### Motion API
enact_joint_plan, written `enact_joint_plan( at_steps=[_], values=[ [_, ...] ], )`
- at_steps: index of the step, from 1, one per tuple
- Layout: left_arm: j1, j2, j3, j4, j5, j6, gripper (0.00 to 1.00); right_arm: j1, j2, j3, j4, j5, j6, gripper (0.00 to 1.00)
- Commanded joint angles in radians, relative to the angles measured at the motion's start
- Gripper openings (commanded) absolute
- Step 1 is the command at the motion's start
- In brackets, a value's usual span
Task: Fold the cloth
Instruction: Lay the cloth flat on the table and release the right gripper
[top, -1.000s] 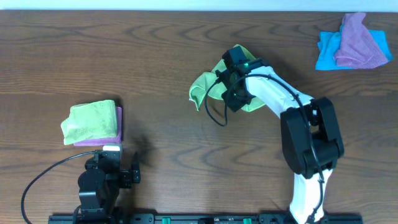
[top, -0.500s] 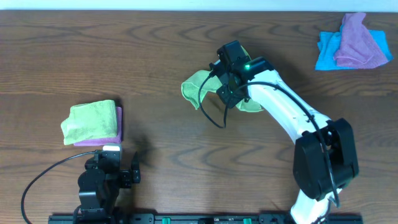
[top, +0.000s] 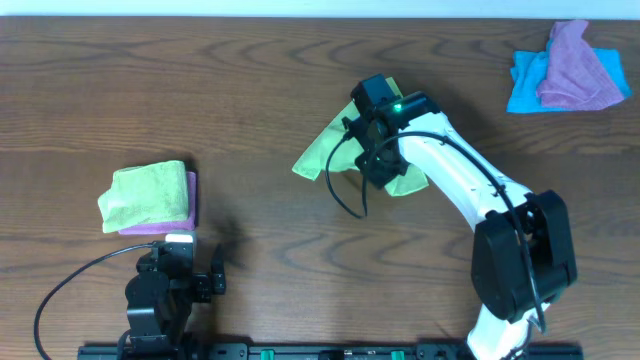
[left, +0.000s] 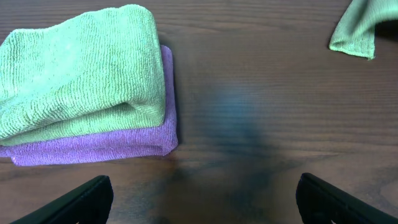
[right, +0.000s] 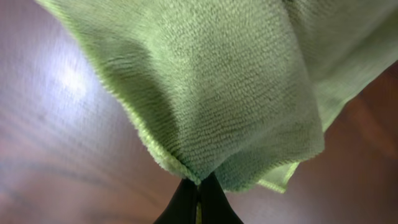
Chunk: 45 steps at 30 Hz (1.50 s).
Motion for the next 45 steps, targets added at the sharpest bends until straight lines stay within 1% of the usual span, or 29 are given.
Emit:
enact_joint_plan(
  at_steps=[1, 11, 20, 22, 26, 30, 34, 39, 42, 44, 45],
  values=[
    [-0.005, -0.006, -0.004, -0.01, -0.003, -0.004, 0.95, 0.014, -0.04, 0.0, -0.045, -0.032, 0.018, 0.01],
    [-0.005, -0.006, -0.004, -0.01, -0.003, -0.004, 0.95, 0.014, -0.092, -0.002, -0.229, -0.036, 0.037, 0.01],
    [-0.005, -0.006, -0.004, -0.01, 0.0, -0.005, 0.95, 0.014, -0.092, -0.003, -0.293, -0.037, 0.055, 0.01],
    [-0.005, -0.006, -0.004, -0.01, 0.001, -0.032, 0.95, 0.014, -0.092, -0.003, -0.312, -0.041, 0.062, 0.04],
    [-0.005, -0.006, -0.004, -0.01, 0.001, -0.057, 0.95, 0.014, -0.092, -0.003, -0.371, -0.105, 0.061, 0.04],
    [-0.005, -0.006, -0.004, -0.01, 0.001, -0.057, 0.95, 0.02, -0.092, -0.003, -0.425, -0.231, 0.016, 0.02],
    [-0.005, -0.006, -0.004, -0.008, 0.001, -0.057, 0.95, 0.065, -0.092, -0.005, -0.45, -0.257, 0.016, 0.02],
    [-0.005, -0.006, -0.004, 0.005, 0.001, -0.057, 0.95, 0.149, -0.092, -0.045, -0.467, -0.281, 0.017, 0.08],
    [-0.005, -0.006, -0.004, 0.006, 0.001, -0.058, 0.95, 0.203, -0.092, -0.089, -0.447, -0.284, 0.022, 0.11],
    [-0.005, -0.006, -0.004, 0.006, 0.001, -0.072, 0.95, 0.229, -0.092, -0.105, -0.433, -0.284, 0.029, 0.2],
    [-0.005, -0.006, -0.004, 0.005, 0.001, -0.089, 0.95, 0.243, -0.092, -0.106, -0.425, -0.283, 0.037, 0.31]
  ],
)
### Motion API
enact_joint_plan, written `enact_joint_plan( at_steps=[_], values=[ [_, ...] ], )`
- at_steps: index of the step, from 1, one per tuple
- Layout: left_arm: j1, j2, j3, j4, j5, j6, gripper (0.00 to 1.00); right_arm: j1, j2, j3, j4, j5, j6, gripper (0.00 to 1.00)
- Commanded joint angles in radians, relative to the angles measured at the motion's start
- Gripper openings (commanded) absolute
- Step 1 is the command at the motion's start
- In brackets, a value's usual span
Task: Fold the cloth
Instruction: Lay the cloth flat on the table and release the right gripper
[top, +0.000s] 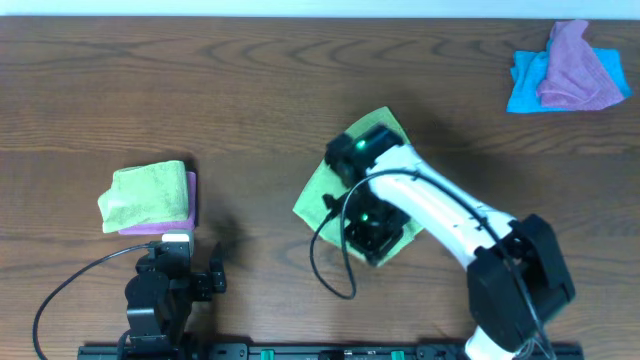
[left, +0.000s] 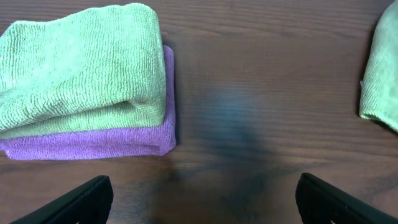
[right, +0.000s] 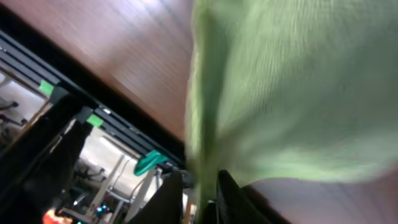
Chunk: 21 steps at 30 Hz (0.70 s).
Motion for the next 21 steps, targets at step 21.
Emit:
enact_joint_plan(
  at_steps=[21],
  values=[
    [-0.005, 0.184, 0.278, -0.022, 0.072, -0.256, 0.96, -0.367, -0.201, -0.002, 0.21, 0.019, 0.21, 0.55]
  ],
)
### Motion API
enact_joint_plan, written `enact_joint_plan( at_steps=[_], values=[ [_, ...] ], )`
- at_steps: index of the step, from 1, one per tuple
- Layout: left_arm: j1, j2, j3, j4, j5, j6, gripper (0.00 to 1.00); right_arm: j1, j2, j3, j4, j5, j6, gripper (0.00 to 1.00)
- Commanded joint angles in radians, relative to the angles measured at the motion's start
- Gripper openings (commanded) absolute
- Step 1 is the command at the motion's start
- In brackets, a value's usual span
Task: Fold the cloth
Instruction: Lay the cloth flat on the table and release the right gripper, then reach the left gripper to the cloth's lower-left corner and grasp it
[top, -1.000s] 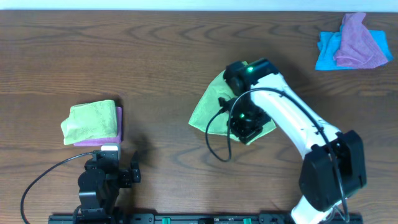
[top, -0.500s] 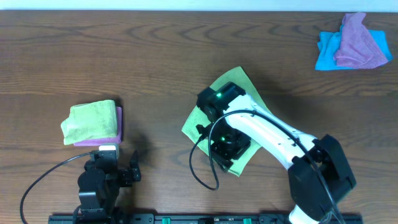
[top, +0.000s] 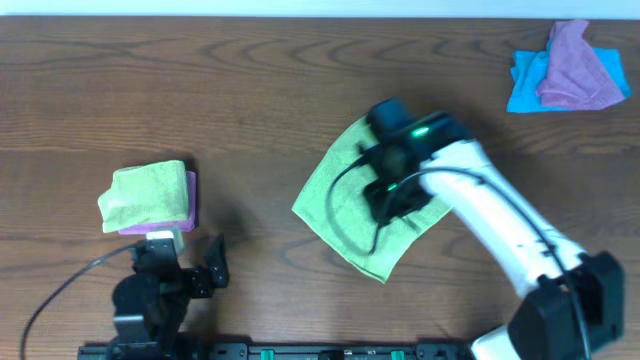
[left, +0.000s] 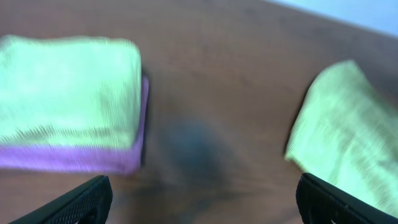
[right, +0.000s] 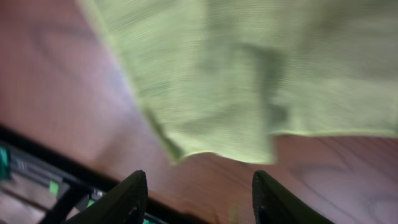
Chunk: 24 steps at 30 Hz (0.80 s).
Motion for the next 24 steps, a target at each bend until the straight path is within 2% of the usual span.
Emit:
enact_joint_plan(
  at_steps=[1, 5, 10, 12, 14, 16, 21, 24],
  values=[
    [-0.005, 0.146, 0.144, -0.034, -0.013, -0.063, 0.96, -0.147, -0.027, 0.003, -0.002, -0.074, 0.012, 0.54],
    [-0.005, 0.366, 0.307, -0.126, 0.061, -0.139, 0.96, -0.317, -0.048, 0.002, -0.021, -0.158, -0.041, 0.54],
    [-0.026, 0.62, 0.496, -0.151, 0.392, -0.156, 0.96, -0.486, -0.058, 0.002, -0.085, -0.203, -0.143, 0.54],
    [-0.052, 0.682, 0.521, -0.124, 0.445, -0.164, 0.95, -0.532, -0.058, -0.001, -0.092, -0.235, -0.166, 0.54],
    [-0.063, 0.725, 0.521, -0.083, 0.494, -0.311, 0.95, -0.56, -0.058, -0.002, -0.086, -0.259, -0.179, 0.54],
    [-0.062, 0.774, 0.521, -0.042, 0.516, -0.517, 0.95, -0.577, -0.058, -0.013, -0.074, -0.266, -0.179, 0.55],
    [-0.099, 0.853, 0.521, 0.002, 0.531, -0.553, 0.95, -0.582, -0.058, -0.077, -0.039, -0.27, -0.178, 0.55],
    [-0.221, 0.908, 0.521, -0.008, 0.421, -0.6, 0.96, -0.587, -0.058, -0.132, -0.01, -0.272, -0.178, 0.53]
  ],
)
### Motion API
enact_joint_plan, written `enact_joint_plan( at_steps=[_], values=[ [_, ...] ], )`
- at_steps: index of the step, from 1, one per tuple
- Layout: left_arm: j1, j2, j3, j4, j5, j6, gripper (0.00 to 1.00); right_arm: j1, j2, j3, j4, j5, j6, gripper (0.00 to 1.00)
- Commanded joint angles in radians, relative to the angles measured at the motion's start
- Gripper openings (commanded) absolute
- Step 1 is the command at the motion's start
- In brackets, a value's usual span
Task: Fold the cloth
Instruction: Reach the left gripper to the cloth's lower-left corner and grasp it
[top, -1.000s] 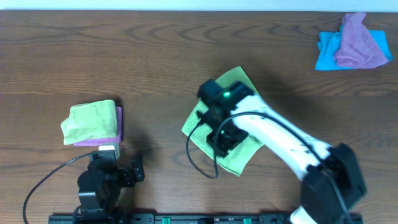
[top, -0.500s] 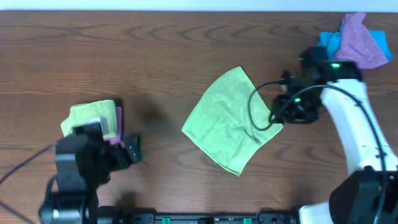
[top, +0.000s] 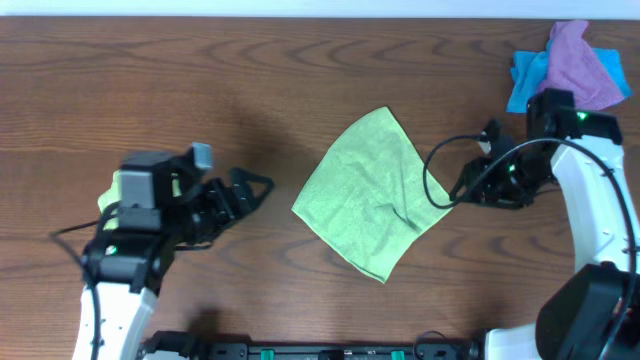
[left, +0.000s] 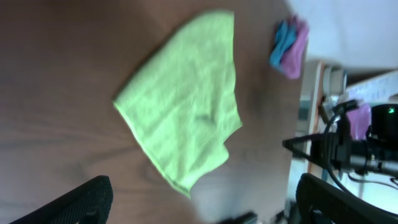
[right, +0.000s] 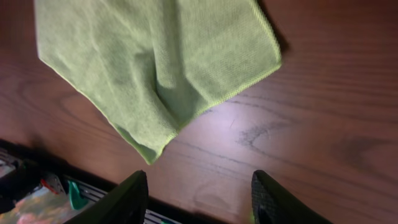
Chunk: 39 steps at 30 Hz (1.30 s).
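The green cloth (top: 365, 195) lies spread flat as a diamond in the middle of the table, with a slight wrinkle near its right corner. It also shows in the left wrist view (left: 180, 106) and the right wrist view (right: 155, 68). My right gripper (top: 480, 165) is just right of the cloth, open and empty (right: 199, 202). My left gripper (top: 245, 192) hovers left of the cloth, pointing toward it, open and empty (left: 199, 205).
A blue and purple cloth pile (top: 570, 70) sits at the back right corner and shows in the left wrist view (left: 289, 43). A folded green cloth (top: 108, 195) peeks out from under the left arm. The table's front edge with the arm rail runs below.
My right gripper was over the cloth's right part and is now off it to the right. My left arm was low at the front and now reaches toward the cloth.
My right gripper was shut on the bunched green cloth at the back middle. Then it held the cloth nearer the front as it spread. Then it stood open with the cloth flat. Now both grippers flank the flat cloth, open.
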Motion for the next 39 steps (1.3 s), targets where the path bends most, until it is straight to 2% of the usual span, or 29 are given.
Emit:
enact_joint_plan(
  at_steps=[1, 6, 10, 13, 17, 23, 31, 39],
  values=[
    [-0.148, 0.047, 0.016, -0.009, -0.135, -0.135, 0.96, -0.015, -0.016, -0.053, 0.02, -0.029, -0.02, 0.53],
    [-0.494, 0.061, 0.016, 0.049, -0.518, -0.447, 0.95, -0.05, -0.016, -0.105, 0.055, -0.047, -0.019, 0.53],
    [-0.686, 0.065, 0.01, 0.097, -0.699, -0.69, 0.95, -0.063, -0.016, -0.108, 0.069, -0.047, -0.011, 0.54],
    [-0.729, 0.079, -0.011, 0.122, -0.703, -0.819, 0.95, -0.063, -0.016, -0.109, 0.084, -0.047, -0.006, 0.54],
    [-0.738, 0.145, -0.026, 0.145, -0.619, -0.975, 0.95, -0.063, -0.016, -0.109, 0.102, -0.047, 0.0, 0.55],
    [-0.738, 0.312, -0.027, 0.31, -0.463, -0.979, 0.95, -0.063, -0.016, -0.156, 0.159, -0.046, 0.014, 0.55],
    [-0.742, 0.426, -0.029, 0.356, -0.332, -0.971, 0.95, -0.087, -0.016, -0.233, 0.225, -0.047, 0.053, 0.55],
    [-0.806, 0.539, -0.029, 0.489, -0.238, -1.004, 0.95, -0.103, -0.016, -0.235, 0.255, -0.047, 0.068, 0.57]
  ],
)
